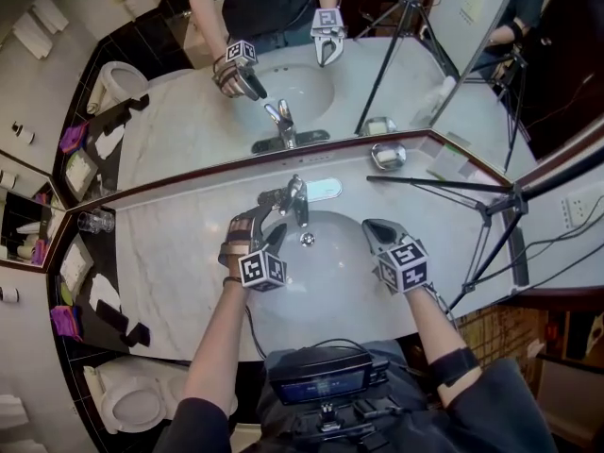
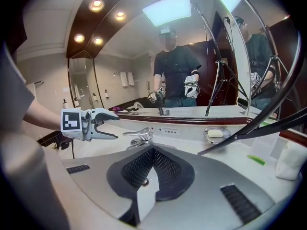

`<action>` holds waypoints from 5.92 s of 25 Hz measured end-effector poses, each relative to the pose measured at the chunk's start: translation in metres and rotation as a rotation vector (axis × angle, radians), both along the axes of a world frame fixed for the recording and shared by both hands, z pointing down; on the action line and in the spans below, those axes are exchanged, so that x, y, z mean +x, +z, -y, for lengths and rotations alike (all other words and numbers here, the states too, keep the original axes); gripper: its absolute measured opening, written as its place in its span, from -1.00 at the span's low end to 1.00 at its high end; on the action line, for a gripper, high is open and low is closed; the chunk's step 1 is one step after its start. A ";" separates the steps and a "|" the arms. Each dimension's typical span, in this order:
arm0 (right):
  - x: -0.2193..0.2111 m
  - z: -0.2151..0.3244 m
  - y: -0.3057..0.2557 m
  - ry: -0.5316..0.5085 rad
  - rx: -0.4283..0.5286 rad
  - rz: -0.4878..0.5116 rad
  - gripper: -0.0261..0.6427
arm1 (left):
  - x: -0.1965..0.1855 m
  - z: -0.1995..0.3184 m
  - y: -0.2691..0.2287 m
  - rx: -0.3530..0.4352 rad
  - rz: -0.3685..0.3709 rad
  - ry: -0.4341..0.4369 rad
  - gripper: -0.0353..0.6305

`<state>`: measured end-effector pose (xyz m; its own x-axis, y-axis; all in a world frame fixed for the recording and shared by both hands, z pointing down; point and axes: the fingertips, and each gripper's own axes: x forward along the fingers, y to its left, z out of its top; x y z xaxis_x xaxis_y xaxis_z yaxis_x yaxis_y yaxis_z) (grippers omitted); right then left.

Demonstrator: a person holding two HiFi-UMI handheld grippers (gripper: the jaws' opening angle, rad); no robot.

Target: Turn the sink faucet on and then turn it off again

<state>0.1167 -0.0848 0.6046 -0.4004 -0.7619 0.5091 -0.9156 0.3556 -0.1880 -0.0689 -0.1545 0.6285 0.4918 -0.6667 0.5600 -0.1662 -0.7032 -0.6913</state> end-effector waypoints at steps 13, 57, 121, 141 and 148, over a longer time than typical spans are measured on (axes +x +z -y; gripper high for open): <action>0.022 -0.006 0.021 0.049 -0.051 -0.005 -0.87 | 0.024 0.031 0.040 0.017 0.098 0.036 -0.19; 0.016 0.008 0.034 0.051 -0.068 0.020 -0.87 | 0.063 0.066 0.047 -0.348 0.138 0.200 -0.51; -0.026 0.004 -0.009 -0.026 0.025 0.021 -0.87 | -0.068 -0.022 -0.074 -0.325 -0.621 -0.340 -0.82; -0.001 0.004 0.007 0.023 -0.011 0.012 -0.87 | 0.031 0.037 0.005 -0.037 0.200 0.178 -0.19; 0.011 0.001 0.013 0.046 -0.026 0.006 -0.87 | 0.045 0.045 0.027 -0.036 0.265 0.233 -0.19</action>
<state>0.1282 -0.0857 0.6173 -0.3686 -0.7662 0.5263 -0.9295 0.3084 -0.2021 -0.0244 -0.1991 0.6555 0.4625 -0.5310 0.7100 0.1836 -0.7261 -0.6627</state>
